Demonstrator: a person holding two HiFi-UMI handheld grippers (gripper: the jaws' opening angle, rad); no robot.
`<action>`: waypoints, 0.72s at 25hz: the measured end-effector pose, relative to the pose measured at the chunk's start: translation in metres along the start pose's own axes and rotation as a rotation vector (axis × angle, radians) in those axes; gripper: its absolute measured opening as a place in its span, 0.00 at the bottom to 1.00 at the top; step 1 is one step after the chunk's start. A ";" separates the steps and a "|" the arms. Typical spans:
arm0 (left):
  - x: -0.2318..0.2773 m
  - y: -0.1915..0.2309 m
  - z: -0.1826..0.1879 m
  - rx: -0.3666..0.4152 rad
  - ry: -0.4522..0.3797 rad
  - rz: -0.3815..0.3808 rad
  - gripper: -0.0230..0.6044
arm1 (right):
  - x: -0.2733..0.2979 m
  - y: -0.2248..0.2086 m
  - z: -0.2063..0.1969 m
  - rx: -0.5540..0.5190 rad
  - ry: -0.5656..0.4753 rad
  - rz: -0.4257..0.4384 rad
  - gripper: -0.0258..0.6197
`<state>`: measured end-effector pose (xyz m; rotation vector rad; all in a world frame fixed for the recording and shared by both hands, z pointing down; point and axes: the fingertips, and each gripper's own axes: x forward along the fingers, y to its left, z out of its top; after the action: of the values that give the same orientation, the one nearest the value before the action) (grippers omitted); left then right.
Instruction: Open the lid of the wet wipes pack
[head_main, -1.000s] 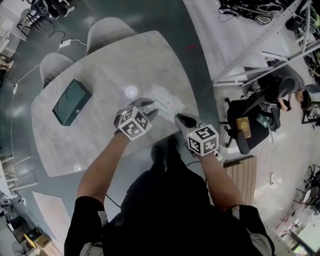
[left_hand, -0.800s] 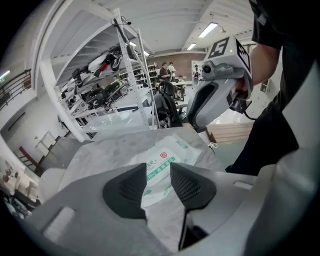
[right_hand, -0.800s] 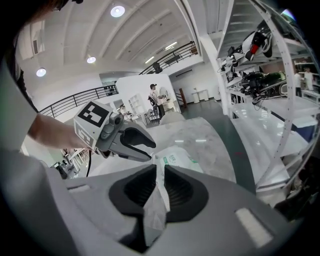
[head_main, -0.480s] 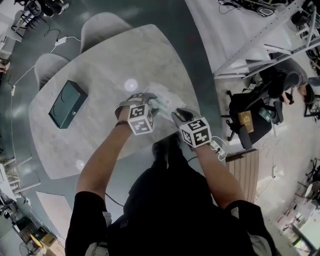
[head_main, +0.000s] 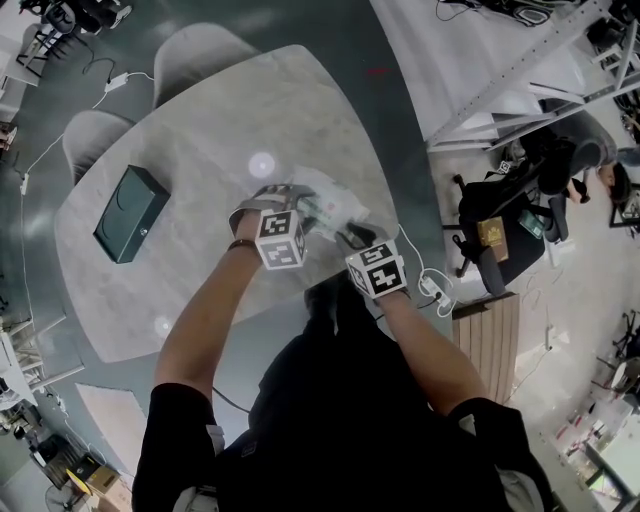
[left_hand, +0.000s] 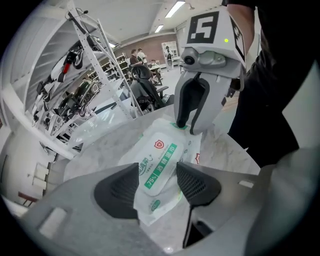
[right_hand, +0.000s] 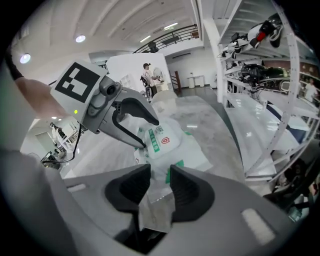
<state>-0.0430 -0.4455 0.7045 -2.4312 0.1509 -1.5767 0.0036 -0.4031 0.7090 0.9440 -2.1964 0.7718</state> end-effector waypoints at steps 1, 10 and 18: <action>0.001 -0.001 -0.001 0.009 -0.001 0.001 0.40 | 0.000 -0.001 0.001 -0.003 0.001 -0.003 0.24; 0.003 -0.005 0.001 -0.003 -0.014 -0.066 0.34 | 0.006 -0.008 0.005 -0.021 0.022 -0.001 0.24; 0.000 -0.012 0.002 -0.083 -0.046 0.009 0.22 | 0.007 -0.011 0.009 -0.064 0.037 -0.006 0.24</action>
<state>-0.0414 -0.4337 0.7062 -2.5235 0.2223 -1.5389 0.0054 -0.4187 0.7107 0.8973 -2.1726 0.7067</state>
